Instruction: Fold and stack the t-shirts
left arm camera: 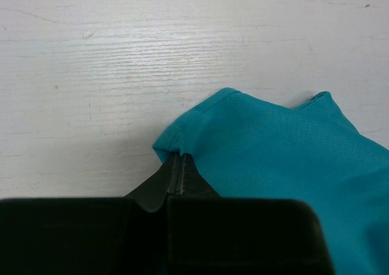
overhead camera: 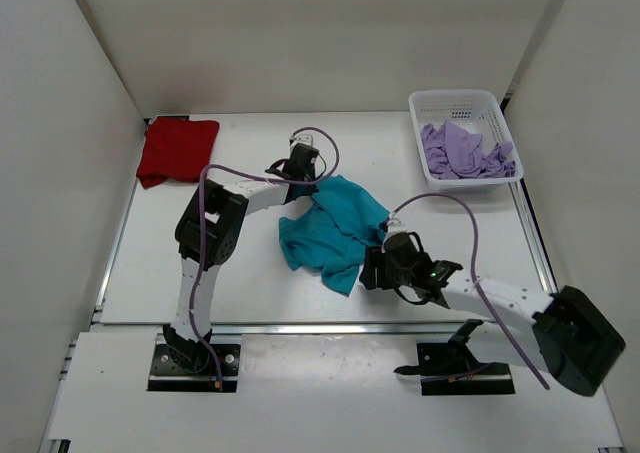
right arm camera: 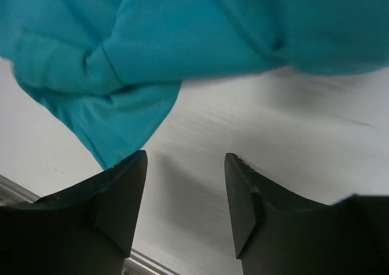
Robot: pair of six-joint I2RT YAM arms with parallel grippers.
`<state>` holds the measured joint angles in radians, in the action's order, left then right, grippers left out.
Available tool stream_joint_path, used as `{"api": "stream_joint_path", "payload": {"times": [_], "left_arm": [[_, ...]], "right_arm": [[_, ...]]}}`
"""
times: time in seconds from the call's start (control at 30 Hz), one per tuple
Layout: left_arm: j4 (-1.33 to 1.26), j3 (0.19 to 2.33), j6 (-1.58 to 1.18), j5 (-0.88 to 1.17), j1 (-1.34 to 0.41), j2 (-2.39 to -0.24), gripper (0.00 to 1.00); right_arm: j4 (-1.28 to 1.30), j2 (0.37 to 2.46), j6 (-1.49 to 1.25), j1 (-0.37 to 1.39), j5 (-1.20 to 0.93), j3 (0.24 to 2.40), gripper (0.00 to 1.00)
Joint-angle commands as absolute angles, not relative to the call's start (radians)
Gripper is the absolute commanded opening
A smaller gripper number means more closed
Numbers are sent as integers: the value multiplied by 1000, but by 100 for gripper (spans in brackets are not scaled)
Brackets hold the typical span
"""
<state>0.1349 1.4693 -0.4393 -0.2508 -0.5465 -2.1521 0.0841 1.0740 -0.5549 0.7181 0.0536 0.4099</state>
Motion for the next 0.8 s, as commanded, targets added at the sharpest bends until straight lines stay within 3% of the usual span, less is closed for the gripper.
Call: {"api": "stream_joint_path", "payload": {"times": [0.0, 0.2, 0.3, 0.37, 0.4, 0.43, 0.77], "left_arm": [[84, 1444, -430, -278, -545, -2066, 0], [45, 1384, -422, -264, -541, -1990, 0], [46, 1361, -428, -247, -529, -1941, 0], [63, 1347, -423, -236, -523, -1908, 0], [66, 1336, -420, -230, -523, -1879, 0], [64, 1325, -416, -229, -514, -1864, 0], [190, 1288, -451, -149, -474, -1490, 0]], "right_arm": [[-37, 1179, -561, 767, 18, 456, 53], [-107, 1313, -598, 801, 23, 468, 52], [-158, 1384, -604, 822, 9, 472, 35], [-152, 1416, -600, 828, 9, 498, 17], [-138, 1419, -600, 825, 9, 512, 3], [-127, 1404, -600, 822, 24, 524, 0], [292, 913, -457, 741, 161, 761, 0]]}}
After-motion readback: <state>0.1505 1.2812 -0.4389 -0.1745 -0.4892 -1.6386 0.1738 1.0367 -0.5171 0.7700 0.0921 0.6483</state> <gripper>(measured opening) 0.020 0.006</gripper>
